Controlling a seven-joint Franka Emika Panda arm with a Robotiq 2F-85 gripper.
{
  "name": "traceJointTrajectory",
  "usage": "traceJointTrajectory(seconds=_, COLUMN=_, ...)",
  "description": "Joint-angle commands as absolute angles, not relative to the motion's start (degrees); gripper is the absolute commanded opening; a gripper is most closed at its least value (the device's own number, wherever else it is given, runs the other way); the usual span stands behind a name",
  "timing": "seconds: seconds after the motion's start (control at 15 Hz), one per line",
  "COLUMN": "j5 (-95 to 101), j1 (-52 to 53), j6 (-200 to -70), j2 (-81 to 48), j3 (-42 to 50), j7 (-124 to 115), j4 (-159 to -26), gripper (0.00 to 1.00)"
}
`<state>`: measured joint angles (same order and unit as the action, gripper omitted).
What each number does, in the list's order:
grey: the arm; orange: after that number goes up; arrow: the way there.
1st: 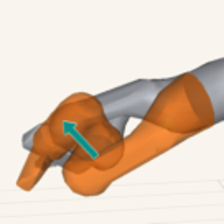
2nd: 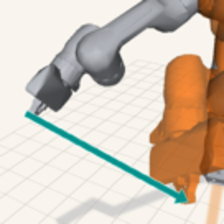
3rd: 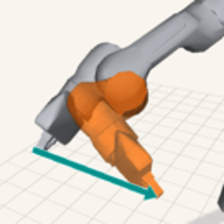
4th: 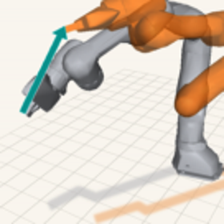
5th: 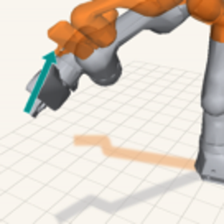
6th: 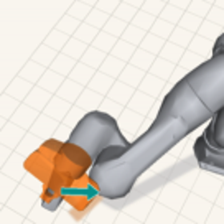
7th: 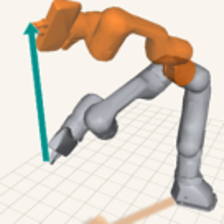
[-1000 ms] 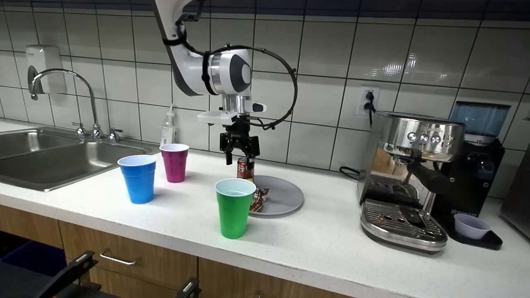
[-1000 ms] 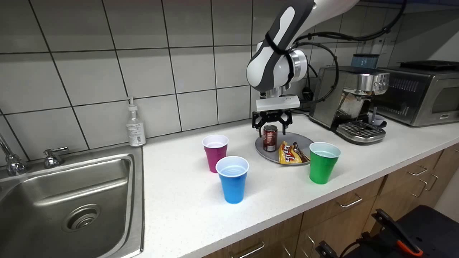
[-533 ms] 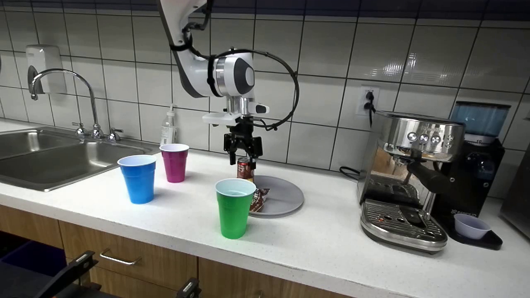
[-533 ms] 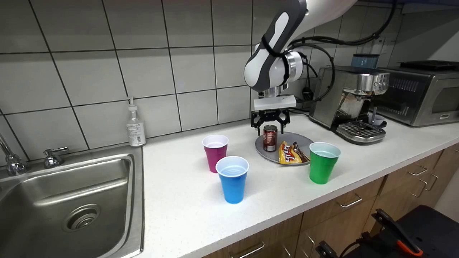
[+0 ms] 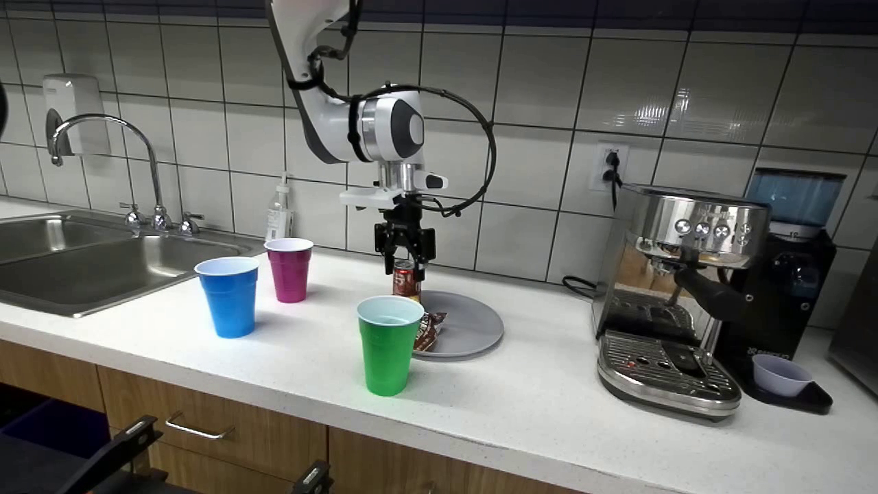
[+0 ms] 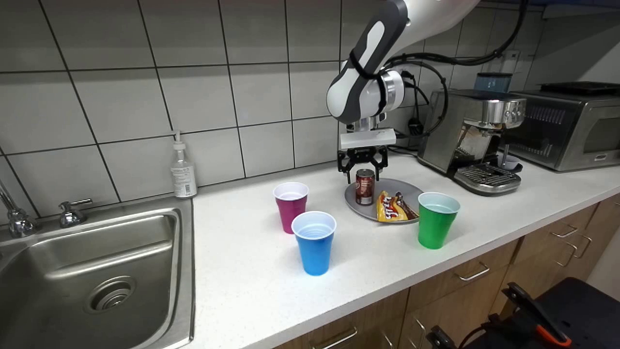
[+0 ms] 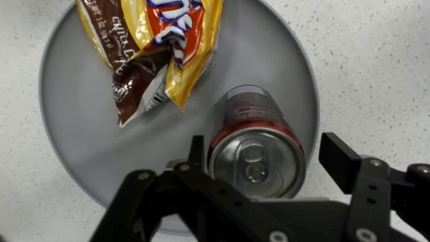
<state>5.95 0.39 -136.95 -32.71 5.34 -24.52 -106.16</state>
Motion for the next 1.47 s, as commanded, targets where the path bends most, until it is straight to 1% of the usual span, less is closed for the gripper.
traceJointTrajectory(seconds=0.0, j5=4.6, j1=1.2, j6=-134.4, j2=-33.9, j3=6.2, j7=-23.5, j4=-103.5, gripper=0.58)
traceJointTrajectory(seconds=0.13, j5=4.5, j1=-0.5, j6=-135.0, j2=-35.8, j3=6.6, j7=-21.4, j4=-102.0, gripper=0.42)
traceJointTrajectory(seconds=0.2, j5=4.4, j1=-1.3, j6=-135.2, j2=-36.5, j3=6.9, j7=-20.5, j4=-101.4, gripper=0.39)
traceJointTrajectory(seconds=0.27, j5=3.8, j1=0.4, j6=-134.5, j2=-34.2, j3=6.1, j7=-21.7, j4=-103.0, gripper=0.38)
traceJointTrajectory(seconds=1.4, j5=3.4, j1=2.1, j6=-136.2, j2=-30.5, j3=6.2, j7=-21.8, j4=-106.4, gripper=0.38)
